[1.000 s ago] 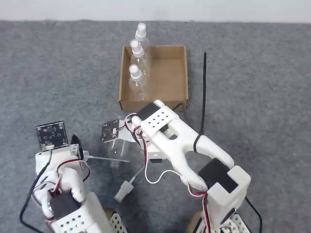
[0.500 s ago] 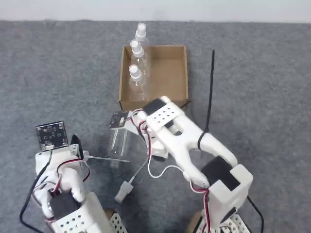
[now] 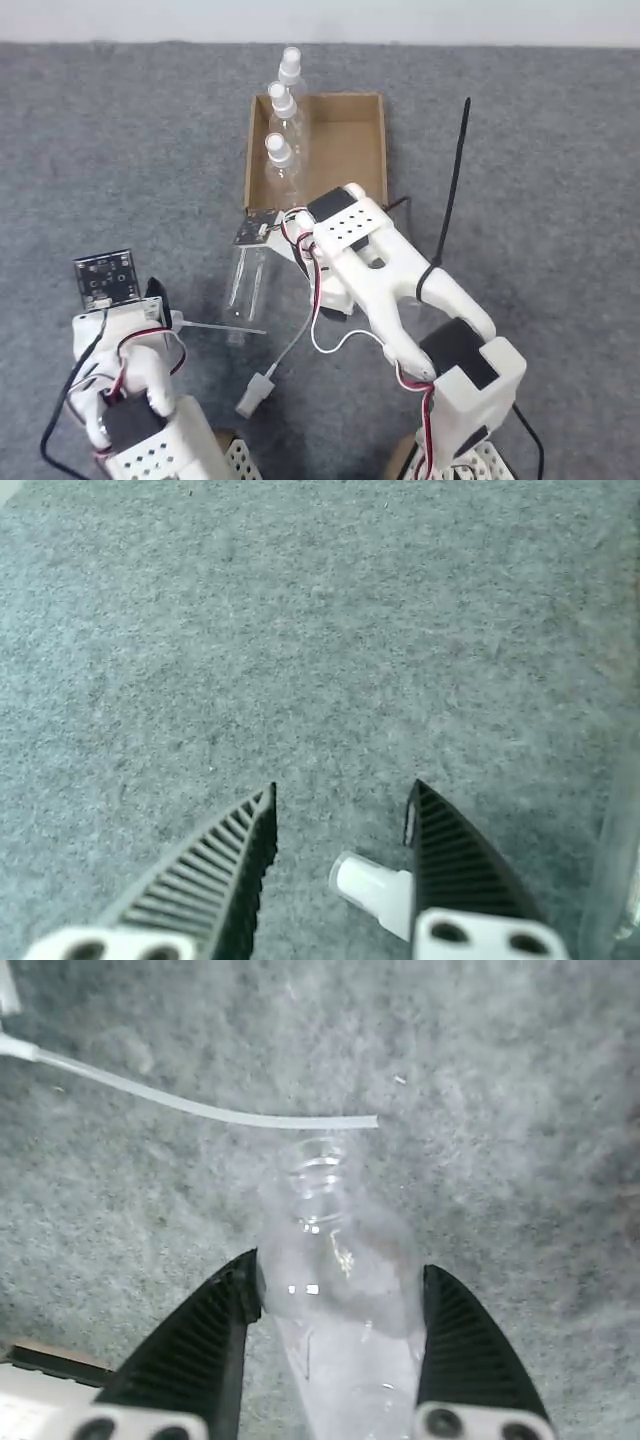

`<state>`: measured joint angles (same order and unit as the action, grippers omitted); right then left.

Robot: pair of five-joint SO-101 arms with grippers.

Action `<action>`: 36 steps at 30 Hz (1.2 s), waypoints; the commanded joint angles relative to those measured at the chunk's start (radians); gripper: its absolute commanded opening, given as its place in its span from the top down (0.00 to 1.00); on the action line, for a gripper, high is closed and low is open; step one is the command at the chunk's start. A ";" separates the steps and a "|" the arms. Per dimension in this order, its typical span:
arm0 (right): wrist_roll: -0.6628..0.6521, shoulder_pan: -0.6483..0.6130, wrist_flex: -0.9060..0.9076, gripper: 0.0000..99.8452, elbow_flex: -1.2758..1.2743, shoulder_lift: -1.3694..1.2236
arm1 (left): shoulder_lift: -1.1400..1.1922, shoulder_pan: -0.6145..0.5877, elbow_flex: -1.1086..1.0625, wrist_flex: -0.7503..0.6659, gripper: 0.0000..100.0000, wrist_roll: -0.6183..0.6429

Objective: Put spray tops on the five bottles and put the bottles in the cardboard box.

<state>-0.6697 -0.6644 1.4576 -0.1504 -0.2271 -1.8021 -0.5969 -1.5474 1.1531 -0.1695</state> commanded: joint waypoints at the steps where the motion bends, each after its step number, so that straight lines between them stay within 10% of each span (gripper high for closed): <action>1: 0.012 0.010 -0.021 0.87 0.052 0.079 | -0.021 0.002 0.004 0.000 0.80 0.005; 14: -0.035 -0.021 -0.039 0.70 -0.011 0.077 | -0.021 0.002 0.004 0.003 0.80 0.005; 36: -0.132 -0.022 -0.177 0.74 -0.107 0.077 | -0.021 0.002 0.004 0.003 0.80 0.005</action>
<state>-0.7864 -0.6797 1.2996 -0.2654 -0.2271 -1.8021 -0.5969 -1.5474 1.1531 -0.1695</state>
